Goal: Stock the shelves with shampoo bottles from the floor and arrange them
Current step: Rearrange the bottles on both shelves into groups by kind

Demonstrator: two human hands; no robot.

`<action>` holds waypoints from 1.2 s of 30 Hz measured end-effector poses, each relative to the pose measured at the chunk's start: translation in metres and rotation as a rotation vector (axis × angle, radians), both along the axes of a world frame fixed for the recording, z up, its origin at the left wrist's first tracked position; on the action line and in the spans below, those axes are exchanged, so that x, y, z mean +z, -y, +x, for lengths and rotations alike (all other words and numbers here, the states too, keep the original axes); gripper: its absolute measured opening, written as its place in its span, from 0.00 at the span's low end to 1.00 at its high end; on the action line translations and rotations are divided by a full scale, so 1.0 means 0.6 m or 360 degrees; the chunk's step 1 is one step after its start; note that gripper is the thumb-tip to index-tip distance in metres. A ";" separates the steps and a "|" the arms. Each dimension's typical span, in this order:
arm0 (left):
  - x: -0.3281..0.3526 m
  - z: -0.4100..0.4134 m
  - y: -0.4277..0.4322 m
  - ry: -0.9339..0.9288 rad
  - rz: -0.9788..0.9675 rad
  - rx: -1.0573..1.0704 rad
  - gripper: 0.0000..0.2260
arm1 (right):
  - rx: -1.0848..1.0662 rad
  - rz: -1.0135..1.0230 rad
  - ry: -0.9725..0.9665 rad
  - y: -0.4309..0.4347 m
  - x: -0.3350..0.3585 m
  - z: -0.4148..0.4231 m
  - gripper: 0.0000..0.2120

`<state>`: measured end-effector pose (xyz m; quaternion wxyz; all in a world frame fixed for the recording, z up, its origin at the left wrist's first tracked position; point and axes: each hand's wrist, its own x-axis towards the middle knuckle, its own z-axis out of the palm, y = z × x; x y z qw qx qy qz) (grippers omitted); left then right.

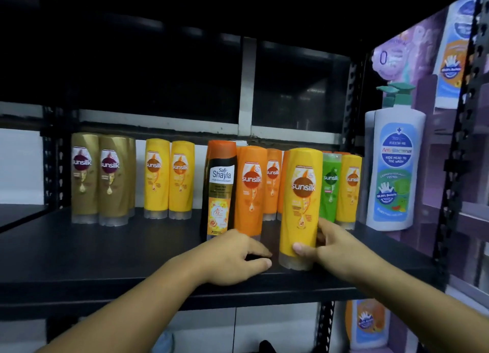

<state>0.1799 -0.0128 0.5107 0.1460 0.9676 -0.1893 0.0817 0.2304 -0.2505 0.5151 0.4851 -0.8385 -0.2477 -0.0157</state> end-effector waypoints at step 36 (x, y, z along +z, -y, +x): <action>-0.011 -0.072 -0.398 -0.0062 -0.0214 0.0929 0.29 | 0.0139 -0.0120 0.0096 -0.551 0.009 0.078 0.31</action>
